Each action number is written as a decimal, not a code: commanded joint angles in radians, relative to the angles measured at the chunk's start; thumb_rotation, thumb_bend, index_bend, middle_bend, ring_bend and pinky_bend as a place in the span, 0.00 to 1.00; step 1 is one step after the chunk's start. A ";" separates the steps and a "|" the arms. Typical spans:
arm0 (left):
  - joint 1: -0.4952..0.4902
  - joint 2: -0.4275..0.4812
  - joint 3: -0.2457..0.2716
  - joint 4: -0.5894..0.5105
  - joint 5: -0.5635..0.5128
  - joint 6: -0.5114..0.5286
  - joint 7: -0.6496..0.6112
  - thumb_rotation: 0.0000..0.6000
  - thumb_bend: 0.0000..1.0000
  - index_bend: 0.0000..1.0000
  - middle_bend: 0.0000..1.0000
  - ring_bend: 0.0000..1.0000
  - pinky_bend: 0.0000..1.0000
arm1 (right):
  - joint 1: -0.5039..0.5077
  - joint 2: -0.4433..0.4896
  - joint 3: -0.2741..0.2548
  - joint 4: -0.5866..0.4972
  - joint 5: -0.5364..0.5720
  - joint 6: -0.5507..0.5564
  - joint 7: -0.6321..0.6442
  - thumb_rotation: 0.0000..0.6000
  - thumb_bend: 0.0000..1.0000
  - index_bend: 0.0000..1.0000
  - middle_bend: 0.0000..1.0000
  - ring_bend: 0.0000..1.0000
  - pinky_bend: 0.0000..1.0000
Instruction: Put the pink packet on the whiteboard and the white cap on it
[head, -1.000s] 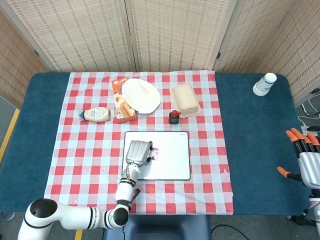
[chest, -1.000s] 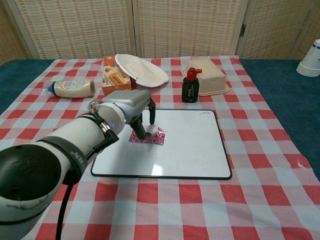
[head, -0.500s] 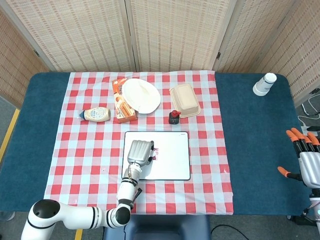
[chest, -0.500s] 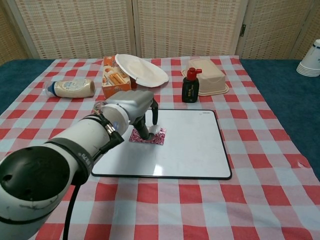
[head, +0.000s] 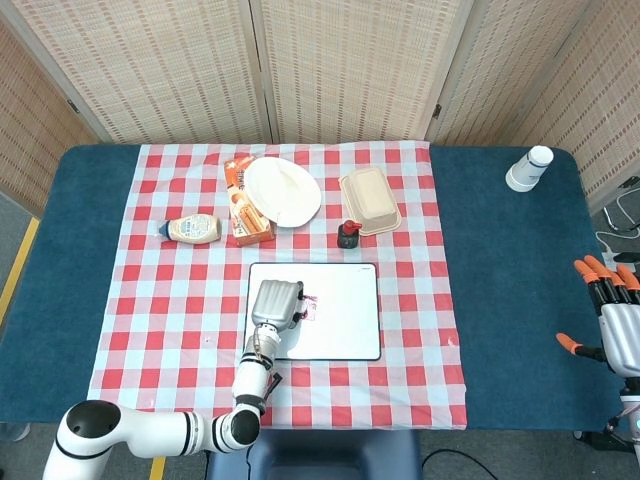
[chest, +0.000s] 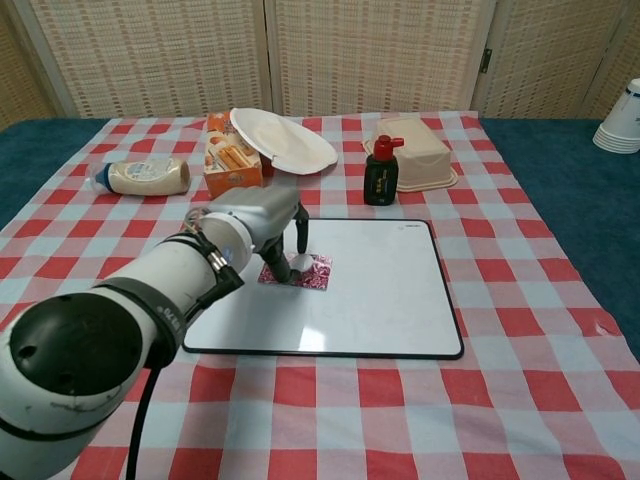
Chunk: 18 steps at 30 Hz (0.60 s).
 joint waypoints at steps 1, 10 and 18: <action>0.002 0.004 -0.006 -0.007 0.006 0.001 -0.009 1.00 0.32 0.44 0.99 0.99 1.00 | 0.000 0.000 0.000 -0.001 0.000 0.000 -0.001 1.00 0.00 0.07 0.00 0.00 0.02; 0.084 0.065 0.071 -0.009 0.098 -0.022 -0.118 1.00 0.28 0.41 0.98 0.99 1.00 | -0.001 -0.001 0.001 -0.002 0.001 0.002 -0.002 1.00 0.00 0.07 0.00 0.00 0.02; 0.103 0.136 0.063 -0.049 0.165 0.008 -0.135 1.00 0.27 0.40 0.98 0.98 0.99 | -0.001 0.002 0.004 0.002 0.006 0.001 0.006 1.00 0.00 0.07 0.00 0.00 0.02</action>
